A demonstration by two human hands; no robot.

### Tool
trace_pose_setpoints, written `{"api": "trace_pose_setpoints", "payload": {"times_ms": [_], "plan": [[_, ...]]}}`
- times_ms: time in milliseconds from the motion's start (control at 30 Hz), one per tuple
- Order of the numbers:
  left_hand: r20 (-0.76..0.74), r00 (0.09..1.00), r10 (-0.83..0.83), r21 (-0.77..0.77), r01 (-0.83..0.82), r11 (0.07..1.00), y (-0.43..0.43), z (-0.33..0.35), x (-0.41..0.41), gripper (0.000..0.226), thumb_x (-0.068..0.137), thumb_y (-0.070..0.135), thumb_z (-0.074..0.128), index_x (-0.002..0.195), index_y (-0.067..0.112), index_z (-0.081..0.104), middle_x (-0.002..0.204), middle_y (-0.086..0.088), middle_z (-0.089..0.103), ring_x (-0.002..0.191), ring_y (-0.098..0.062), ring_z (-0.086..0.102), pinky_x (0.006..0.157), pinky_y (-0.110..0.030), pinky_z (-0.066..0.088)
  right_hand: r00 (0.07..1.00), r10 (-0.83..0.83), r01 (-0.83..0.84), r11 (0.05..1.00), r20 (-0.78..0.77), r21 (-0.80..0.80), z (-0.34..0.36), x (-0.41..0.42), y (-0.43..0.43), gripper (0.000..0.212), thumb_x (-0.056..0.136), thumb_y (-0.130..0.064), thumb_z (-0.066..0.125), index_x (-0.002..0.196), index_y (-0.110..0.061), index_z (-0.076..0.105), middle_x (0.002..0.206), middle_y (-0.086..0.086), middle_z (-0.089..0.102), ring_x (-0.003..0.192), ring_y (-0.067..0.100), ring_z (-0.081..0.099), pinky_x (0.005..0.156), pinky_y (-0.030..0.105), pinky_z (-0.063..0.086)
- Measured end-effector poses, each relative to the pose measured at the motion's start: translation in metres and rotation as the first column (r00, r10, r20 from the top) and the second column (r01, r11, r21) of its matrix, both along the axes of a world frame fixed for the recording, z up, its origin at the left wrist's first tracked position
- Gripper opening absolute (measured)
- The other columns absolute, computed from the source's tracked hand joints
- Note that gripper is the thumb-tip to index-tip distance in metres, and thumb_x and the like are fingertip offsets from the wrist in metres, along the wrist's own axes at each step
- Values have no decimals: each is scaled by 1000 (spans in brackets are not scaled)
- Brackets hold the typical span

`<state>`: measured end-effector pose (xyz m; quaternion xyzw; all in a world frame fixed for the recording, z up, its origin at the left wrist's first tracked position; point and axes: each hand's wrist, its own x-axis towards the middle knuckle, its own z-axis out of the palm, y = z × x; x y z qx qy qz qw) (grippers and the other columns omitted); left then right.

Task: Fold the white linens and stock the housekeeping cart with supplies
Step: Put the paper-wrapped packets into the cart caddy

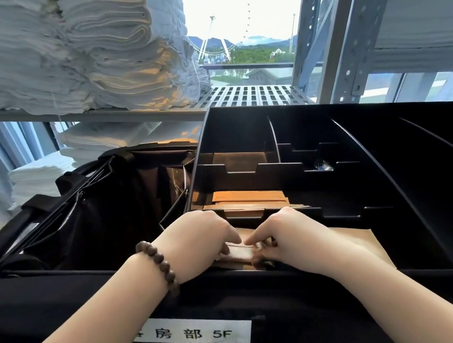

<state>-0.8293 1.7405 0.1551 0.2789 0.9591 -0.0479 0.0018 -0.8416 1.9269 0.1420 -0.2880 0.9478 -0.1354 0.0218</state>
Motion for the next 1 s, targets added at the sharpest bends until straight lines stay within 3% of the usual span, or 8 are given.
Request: {"api": "trace_pose_setpoints", "payload": {"times_ms": [133,300,500,667,1000], "plan": [[-35,999,37,190,-30,981,-3,3,13,36,99,29,47,134,38,52,123,10,64,116,-11,56,98,-26,43,999,-25,23,997,-32,-68,1,5,4,33,86,-42,66,119,-37,65,110,-12,69,92,4,61,87,19,49],[-208,971,114,342,-38,939,1,3,30,36,99,44,39,133,41,52,120,16,64,110,-5,58,92,-22,45,983,-103,92,993,-154,-77,3,18,13,42,89,-51,57,128,-36,58,121,-14,63,113,8,56,98,28,46],[-359,903,236,517,-18,856,28,1,44,27,91,35,58,114,26,70,99,9,72,85,-12,68,73,-28,56,910,-254,202,962,-327,-184,4,41,28,42,91,-42,57,131,-28,57,133,-11,55,129,10,42,105,28,40],[-416,875,249,536,14,844,66,5,46,25,82,32,70,102,18,73,91,3,73,79,-16,70,67,-32,56,828,-393,333,918,-399,-215,6,57,52,42,92,-38,58,131,-22,57,137,-3,53,133,14,39,110,39,37],[-411,911,45,520,193,832,169,5,48,39,82,42,66,116,22,67,107,7,70,97,-15,66,84,-33,53,642,-635,567,771,-430,-291,11,105,131,43,93,-37,55,132,-19,56,136,-2,54,131,14,43,109,37,35]]}}
